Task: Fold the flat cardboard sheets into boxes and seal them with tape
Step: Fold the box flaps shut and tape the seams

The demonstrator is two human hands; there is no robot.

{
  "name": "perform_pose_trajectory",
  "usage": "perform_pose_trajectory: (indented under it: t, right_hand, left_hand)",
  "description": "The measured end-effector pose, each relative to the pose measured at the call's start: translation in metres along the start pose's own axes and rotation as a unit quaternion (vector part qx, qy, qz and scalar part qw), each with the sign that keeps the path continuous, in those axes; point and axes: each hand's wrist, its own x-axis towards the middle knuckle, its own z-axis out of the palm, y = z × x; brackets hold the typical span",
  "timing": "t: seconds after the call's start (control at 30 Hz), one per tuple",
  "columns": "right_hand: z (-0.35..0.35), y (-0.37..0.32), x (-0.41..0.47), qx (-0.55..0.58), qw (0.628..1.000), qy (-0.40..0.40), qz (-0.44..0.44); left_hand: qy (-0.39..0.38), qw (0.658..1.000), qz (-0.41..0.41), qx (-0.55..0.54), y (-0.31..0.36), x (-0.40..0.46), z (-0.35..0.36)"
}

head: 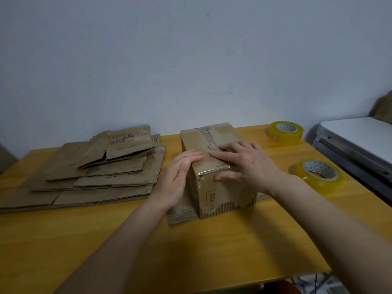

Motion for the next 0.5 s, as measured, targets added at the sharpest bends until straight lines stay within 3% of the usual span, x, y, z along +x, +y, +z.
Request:
perform_pose_trajectory:
  t: [0.23, 0.5]
  right_hand:
    - [0.012, -0.027, -0.001, 0.013, 0.998, 0.050, 0.035]
    - [0.019, -0.036, -0.001, 0.119, 0.986, 0.078, 0.089]
  left_hand:
    - [0.027, 0.998, 0.028, 0.039, -0.003, -0.008, 0.009]
    - [0.040, 0.996, 0.062, 0.050, -0.008, -0.009, 0.010]
